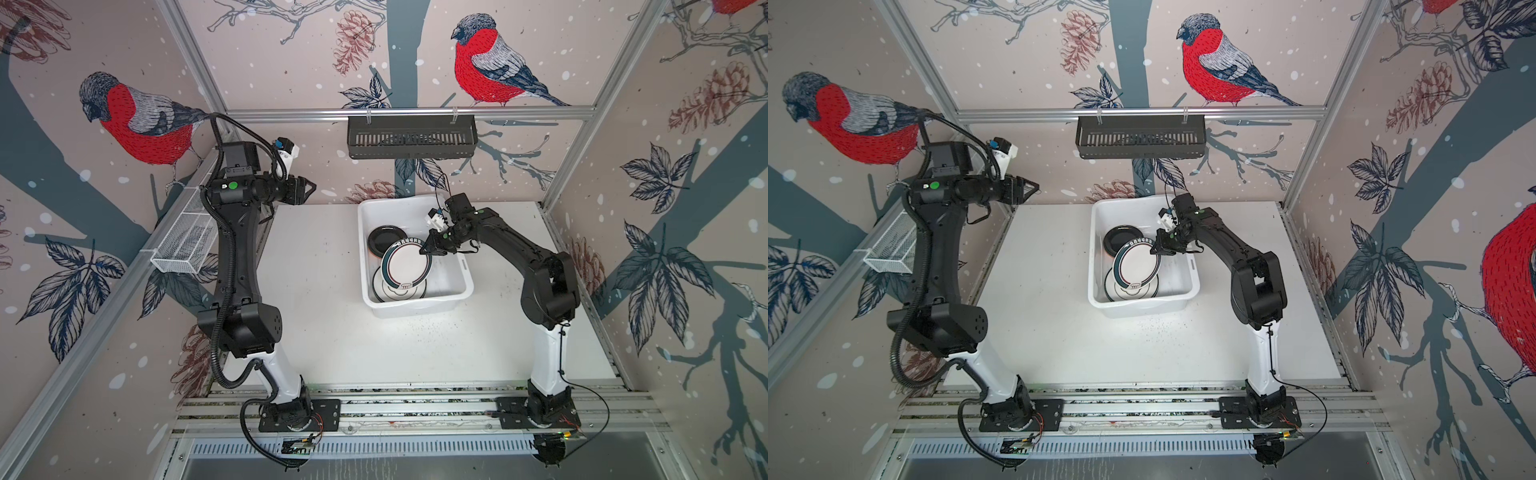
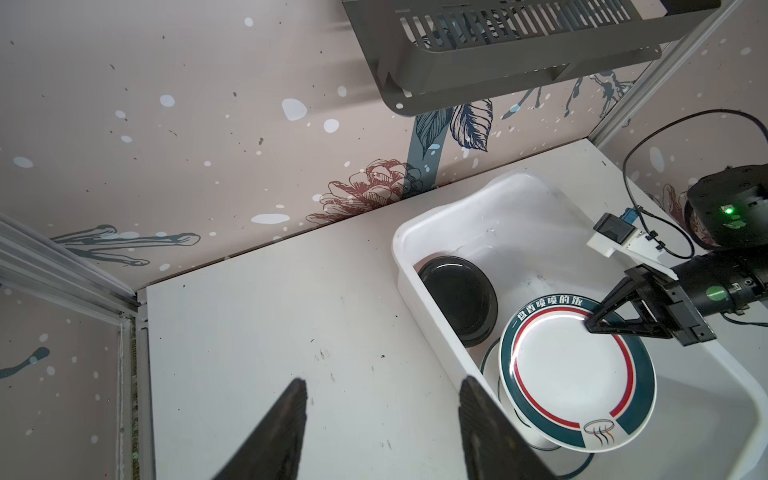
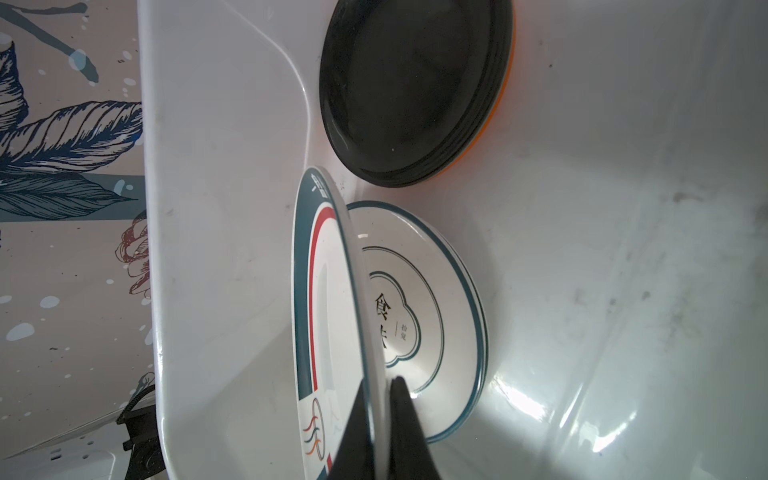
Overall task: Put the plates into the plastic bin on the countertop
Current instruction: 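Lower the plate into the bin onto the green-rimmed plates with the right gripper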
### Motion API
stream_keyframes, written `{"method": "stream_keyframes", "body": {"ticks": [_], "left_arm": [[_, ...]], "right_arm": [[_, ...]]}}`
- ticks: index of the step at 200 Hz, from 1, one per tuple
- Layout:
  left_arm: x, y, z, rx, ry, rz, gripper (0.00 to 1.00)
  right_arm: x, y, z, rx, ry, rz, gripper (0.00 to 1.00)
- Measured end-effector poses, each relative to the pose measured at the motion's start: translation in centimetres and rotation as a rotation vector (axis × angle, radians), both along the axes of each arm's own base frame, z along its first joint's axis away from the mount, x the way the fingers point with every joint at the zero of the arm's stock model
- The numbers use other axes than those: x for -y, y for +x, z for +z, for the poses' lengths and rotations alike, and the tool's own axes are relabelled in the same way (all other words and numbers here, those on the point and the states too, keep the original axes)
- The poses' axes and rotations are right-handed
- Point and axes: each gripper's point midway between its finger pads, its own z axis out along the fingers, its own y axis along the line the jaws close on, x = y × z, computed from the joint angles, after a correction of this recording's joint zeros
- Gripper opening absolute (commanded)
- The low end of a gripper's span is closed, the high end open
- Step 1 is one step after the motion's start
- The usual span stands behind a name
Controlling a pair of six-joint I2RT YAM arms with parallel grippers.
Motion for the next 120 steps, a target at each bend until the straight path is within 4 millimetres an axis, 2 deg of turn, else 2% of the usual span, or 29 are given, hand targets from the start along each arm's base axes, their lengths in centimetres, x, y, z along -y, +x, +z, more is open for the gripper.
{"method": "stream_keyframes", "body": {"ticks": [37, 93, 120], "left_arm": [[0.2, 0.4, -0.6, -0.015, -0.043, 0.005, 0.59], [0.3, 1.5, 0.4, 0.024, -0.051, -0.01, 0.59], [0.4, 1.6, 0.2, 0.02, -0.057, -0.018, 0.59]], "right_arm": [[0.1, -0.8, -1.2, -0.071, -0.007, 0.008, 0.01], [-0.1, -2.1, -3.0, -0.163, -0.011, 0.003, 0.01], [-0.4, -2.5, -3.8, -0.19, -0.012, 0.003, 0.01]]}}
